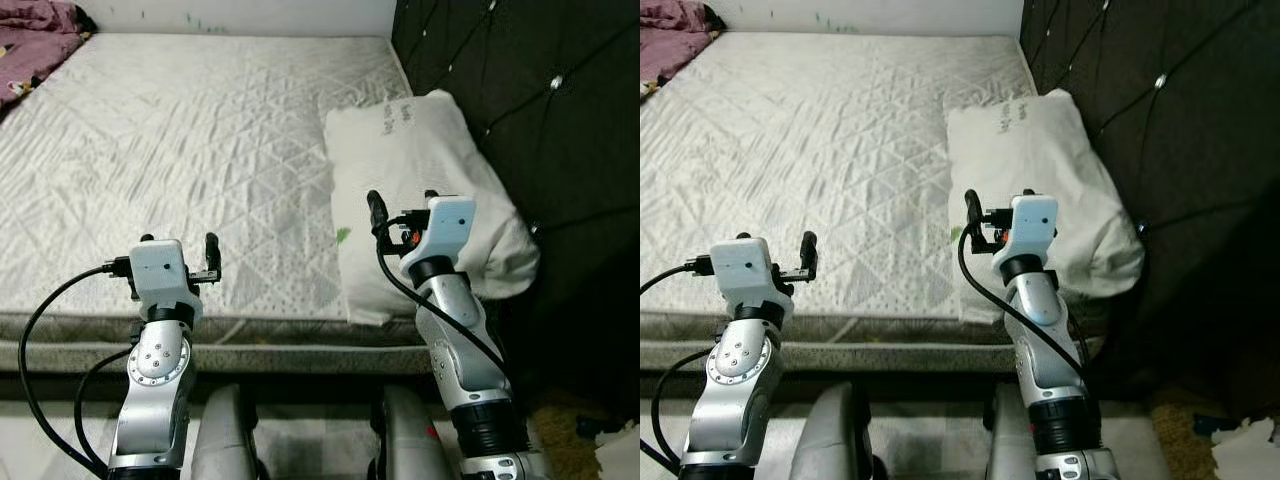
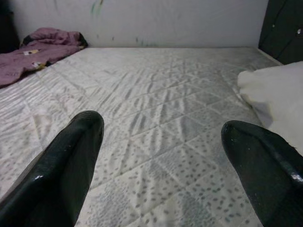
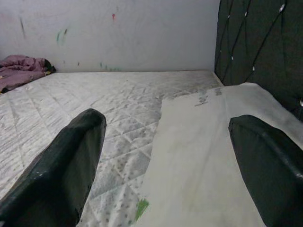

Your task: Clean up the room

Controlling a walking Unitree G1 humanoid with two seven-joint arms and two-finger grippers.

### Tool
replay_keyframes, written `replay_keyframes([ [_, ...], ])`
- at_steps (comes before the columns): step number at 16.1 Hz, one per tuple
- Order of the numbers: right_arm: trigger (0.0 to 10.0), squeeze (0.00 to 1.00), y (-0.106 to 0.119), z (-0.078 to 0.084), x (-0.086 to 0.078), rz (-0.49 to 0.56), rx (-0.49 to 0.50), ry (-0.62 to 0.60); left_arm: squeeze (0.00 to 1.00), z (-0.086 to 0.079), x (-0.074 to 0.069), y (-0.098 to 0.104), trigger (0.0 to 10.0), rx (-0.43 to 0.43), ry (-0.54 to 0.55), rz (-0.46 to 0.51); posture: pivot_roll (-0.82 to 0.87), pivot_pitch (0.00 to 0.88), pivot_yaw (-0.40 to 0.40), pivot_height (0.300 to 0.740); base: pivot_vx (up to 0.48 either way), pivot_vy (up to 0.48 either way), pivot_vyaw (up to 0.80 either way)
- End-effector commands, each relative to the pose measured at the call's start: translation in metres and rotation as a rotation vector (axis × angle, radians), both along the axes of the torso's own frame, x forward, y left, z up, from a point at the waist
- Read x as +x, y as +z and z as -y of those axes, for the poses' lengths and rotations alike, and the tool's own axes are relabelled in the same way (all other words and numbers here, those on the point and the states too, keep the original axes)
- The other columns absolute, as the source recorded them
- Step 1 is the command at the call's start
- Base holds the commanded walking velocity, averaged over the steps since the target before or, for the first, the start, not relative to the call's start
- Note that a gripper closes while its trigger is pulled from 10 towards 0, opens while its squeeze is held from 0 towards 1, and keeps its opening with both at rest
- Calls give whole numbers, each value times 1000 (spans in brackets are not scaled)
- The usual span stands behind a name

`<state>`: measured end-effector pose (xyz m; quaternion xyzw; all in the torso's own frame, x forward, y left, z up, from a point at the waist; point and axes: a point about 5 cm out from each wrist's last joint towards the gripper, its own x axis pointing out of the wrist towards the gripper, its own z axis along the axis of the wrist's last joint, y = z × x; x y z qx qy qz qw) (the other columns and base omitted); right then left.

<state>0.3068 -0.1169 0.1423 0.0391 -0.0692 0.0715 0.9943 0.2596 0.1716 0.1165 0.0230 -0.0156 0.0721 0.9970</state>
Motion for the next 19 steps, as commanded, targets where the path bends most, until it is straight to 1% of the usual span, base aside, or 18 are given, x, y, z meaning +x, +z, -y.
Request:
replay_keyframes([
  [1,10000,0,0,2,2,-5,-5,-6,0,-1,-2,1,10000,4,-3,9,-98,5,19,686,0,0,0],
  [3,10000,0,1,3,3,-4,-8,-12,0,-2,-2,1,10000,-1,5,5,-98,7,20,705,0,0,0],
  [4,10000,0,0,4,4,-13,24,-24,0,-6,-3,1,10000,24,51,5,-97,11,20,719,0,0,0],
  [6,10000,0,0,5,4,-14,18,-25,0,-8,-2,0,10000,19,75,-16,-98,14,20,737,0,0,0],
  [7,10000,0,0,5,3,-14,17,-24,0,-8,-1,-1,10000,13,70,-26,-98,14,20,740,0,0,0],
  [8,10000,0,-1,5,2,-15,14,-23,0,-5,0,-1,10000,-11,32,-19,-98,14,20,740,0,0,0],
  [11,10000,0,-2,6,2,-23,8,-25,0,3,0,0,10000,-38,-5,-10,-104,10,20,740,0,0,0],
  [16,10000,0,-6,5,2,-40,5,-27,0,6,4,-3,10000,-62,-13,-28,-110,7,19,740,0,0,0],
  [19,10000,0,-7,5,4,-47,6,-37,0,10,6,-4,10000,-73,-20,-31,-110,3,19,740,0,0,0],
])
